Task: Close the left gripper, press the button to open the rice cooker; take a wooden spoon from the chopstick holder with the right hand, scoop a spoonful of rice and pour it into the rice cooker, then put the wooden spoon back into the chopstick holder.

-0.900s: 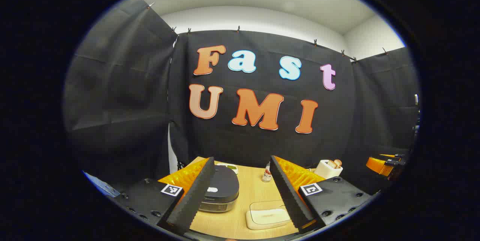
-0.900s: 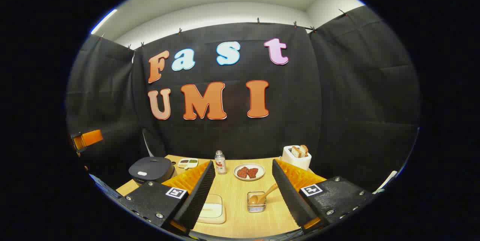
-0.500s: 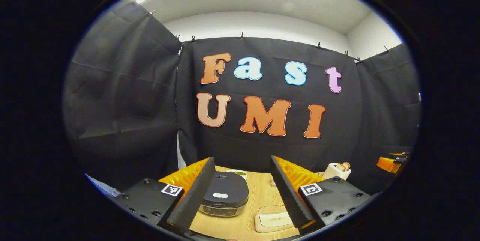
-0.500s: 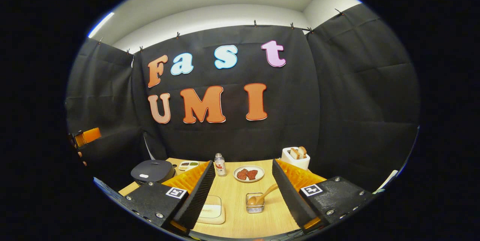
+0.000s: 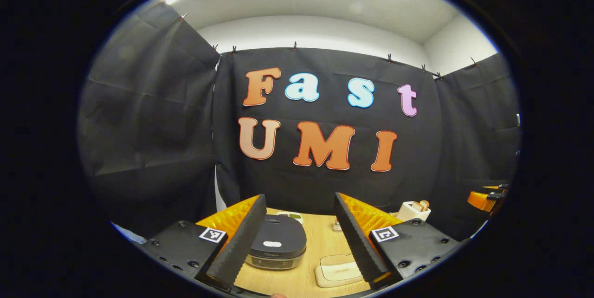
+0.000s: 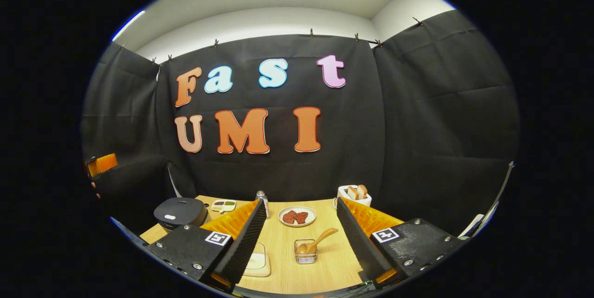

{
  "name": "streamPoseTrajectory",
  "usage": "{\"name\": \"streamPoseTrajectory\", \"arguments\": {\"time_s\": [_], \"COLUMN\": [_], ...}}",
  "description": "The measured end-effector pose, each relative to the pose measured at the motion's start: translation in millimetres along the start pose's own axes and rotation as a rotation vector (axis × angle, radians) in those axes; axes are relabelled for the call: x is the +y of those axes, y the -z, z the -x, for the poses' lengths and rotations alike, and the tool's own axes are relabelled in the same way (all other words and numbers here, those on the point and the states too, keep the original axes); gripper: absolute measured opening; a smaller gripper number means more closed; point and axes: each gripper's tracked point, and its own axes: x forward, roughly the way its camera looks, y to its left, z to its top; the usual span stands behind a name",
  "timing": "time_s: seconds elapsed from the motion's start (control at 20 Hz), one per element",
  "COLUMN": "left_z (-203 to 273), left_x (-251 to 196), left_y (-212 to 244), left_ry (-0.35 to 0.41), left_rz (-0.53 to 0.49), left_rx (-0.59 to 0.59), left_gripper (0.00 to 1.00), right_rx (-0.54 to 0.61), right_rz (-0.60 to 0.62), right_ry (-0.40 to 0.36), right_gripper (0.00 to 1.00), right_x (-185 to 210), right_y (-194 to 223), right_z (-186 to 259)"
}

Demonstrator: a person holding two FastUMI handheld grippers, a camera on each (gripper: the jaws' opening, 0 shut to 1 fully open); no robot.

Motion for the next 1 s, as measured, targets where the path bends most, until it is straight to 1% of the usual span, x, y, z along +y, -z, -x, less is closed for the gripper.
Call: {"name": "streamPoseTrajectory", "arguments": {"time_s": [0.2, 0.3, 0.4, 0.5, 0.65, 0.8, 0.95, 1.0], "left_z": [1, 1, -3, -7, -15, -22, -26, -25], "left_x": [10, 20, 24, 26, 35, 43, 43, 43], "left_y": [-5, -9, -11, -10, -11, -16, -12, -11], "left_ry": [-0.005, -0.021, -0.015, 0.001, -0.004, -0.019, -0.008, -0.004], "left_rz": [-0.013, -0.035, -0.033, -0.028, -0.038, -0.042, -0.044, -0.046], "left_rx": [0.001, -0.013, -0.012, -0.001, 0.003, -0.009, 0.006, 0.011], "left_gripper": [1.0, 1.0, 1.0, 0.96, 1.0, 1.0, 0.98, 0.94], "right_rx": [0.012, 0.009, 0.004, 0.006, 0.005, 0.007, 0.006, 0.004], "right_rz": [0.005, 0.003, -0.002, 0.002, 0.002, 0.004, 0.008, 0.011], "right_ry": [0.004, 0.013, 0.02, 0.034, 0.039, 0.042, 0.042, 0.041], "right_gripper": [0.95, 0.95, 0.95, 0.95, 0.95, 0.95, 0.95, 0.95], "right_x": [-1, -1, 3, 9, 15, 21, 24, 24], "right_y": [3, 1, 0, -1, -3, -6, -8, -9], "right_z": [0, 2, 1, -4, -5, -5, -6, -6]}}
